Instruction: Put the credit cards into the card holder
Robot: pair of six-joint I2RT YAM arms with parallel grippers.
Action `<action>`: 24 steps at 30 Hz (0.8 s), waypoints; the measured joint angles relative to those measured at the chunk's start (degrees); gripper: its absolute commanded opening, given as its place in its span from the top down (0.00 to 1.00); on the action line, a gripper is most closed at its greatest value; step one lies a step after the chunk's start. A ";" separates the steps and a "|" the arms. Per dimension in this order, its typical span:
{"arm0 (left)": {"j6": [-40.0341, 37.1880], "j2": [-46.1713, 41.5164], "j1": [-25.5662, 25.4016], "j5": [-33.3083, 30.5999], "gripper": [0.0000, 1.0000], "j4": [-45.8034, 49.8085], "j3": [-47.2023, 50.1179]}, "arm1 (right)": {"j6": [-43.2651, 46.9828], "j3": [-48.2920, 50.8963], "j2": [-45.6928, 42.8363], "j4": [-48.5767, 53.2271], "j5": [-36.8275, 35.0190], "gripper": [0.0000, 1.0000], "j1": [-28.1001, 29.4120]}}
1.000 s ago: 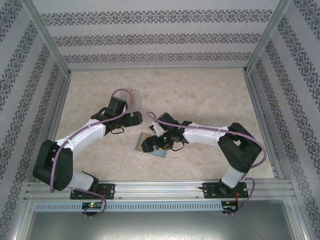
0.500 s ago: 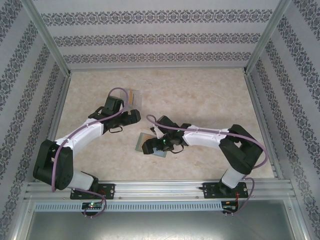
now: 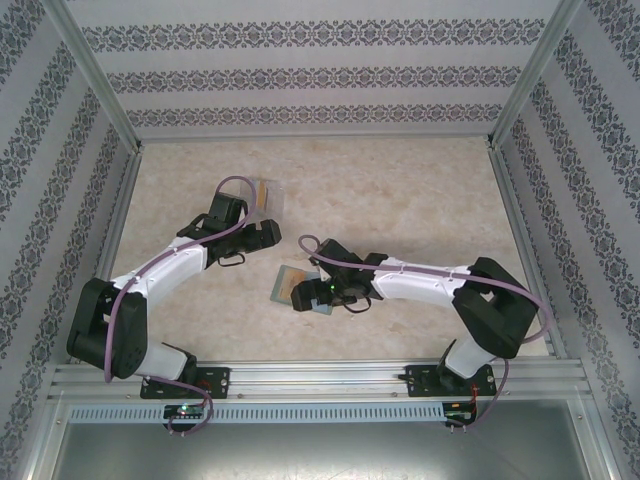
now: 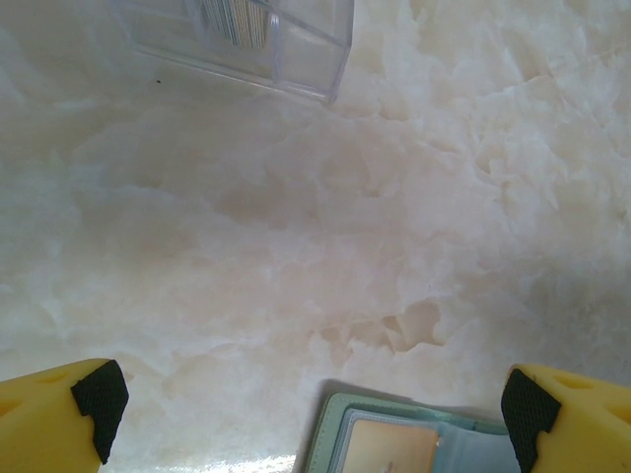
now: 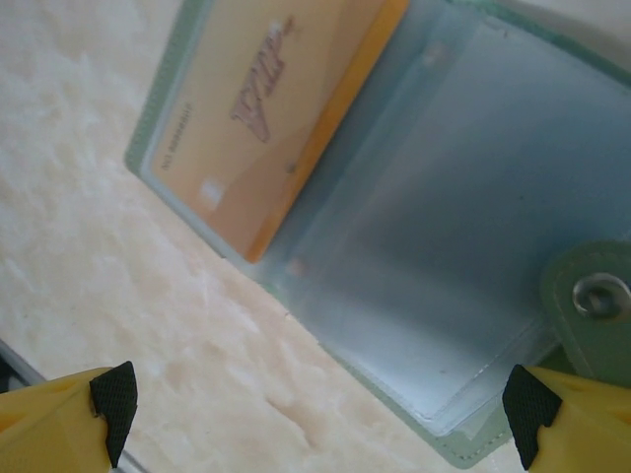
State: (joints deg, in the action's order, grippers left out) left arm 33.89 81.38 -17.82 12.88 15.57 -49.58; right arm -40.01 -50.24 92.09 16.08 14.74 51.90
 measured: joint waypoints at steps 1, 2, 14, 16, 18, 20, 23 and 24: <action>0.02 0.00 0.00 0.00 0.01 -0.15 0.11 | 0.02 0.00 0.74 0.02 -0.02 0.02 0.00; 0.02 0.00 0.00 0.00 0.00 -0.20 0.26 | 0.04 -0.04 1.42 0.00 -0.17 0.02 0.00; 0.22 -0.02 0.02 -0.02 0.01 -0.20 1.40 | 0.09 -1.20 2.21 0.44 -0.17 0.02 0.02; 0.20 -0.02 0.02 -0.02 0.01 -0.20 1.40 | 0.15 -1.53 2.32 0.81 -0.17 0.02 0.02; 0.22 -0.02 0.02 -0.02 0.01 -0.20 1.40 | 0.46 -2.16 2.78 1.27 -0.15 0.02 0.02; 0.20 -0.02 0.02 -0.02 0.01 -0.20 1.40 | 0.98 -3.06 3.52 1.29 -0.11 0.02 0.00; 0.20 0.00 0.02 -0.02 0.01 -0.17 1.40 | 1.86 -5.49 5.81 1.33 0.66 0.02 0.00; 0.20 0.00 0.02 -0.02 0.01 -0.15 1.40 | 2.16 -6.29 6.58 1.31 0.90 0.02 -0.02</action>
State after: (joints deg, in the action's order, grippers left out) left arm 34.09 81.38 -17.80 12.86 15.42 -48.18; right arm -37.85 -56.53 98.67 17.39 15.64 51.88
